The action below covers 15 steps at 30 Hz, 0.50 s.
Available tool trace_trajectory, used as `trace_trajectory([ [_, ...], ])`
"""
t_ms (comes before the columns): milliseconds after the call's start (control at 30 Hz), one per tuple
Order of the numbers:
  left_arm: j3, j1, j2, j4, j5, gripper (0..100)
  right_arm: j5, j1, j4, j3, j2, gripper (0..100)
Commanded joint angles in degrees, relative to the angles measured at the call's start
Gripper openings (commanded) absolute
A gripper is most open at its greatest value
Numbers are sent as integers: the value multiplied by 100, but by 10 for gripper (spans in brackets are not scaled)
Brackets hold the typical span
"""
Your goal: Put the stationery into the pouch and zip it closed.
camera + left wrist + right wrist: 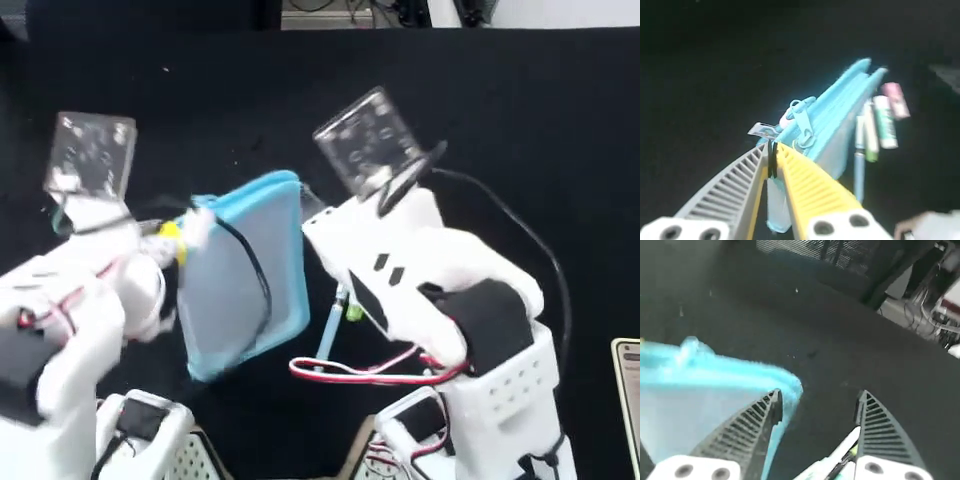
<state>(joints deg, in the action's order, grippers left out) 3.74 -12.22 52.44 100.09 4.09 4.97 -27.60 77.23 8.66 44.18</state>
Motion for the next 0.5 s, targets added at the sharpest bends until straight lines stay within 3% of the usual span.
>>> trace_trajectory([
  [0,189,-1244,369,88,-97,30,-677,651,-299,101,84,240],
  [200,857,-1842,1011,88,-826,30,-791,1662,-484,1024,84,241],
  [467,2088,-1877,1459,79,-1705,30,1662,1644,-413,1341,725,243],
])
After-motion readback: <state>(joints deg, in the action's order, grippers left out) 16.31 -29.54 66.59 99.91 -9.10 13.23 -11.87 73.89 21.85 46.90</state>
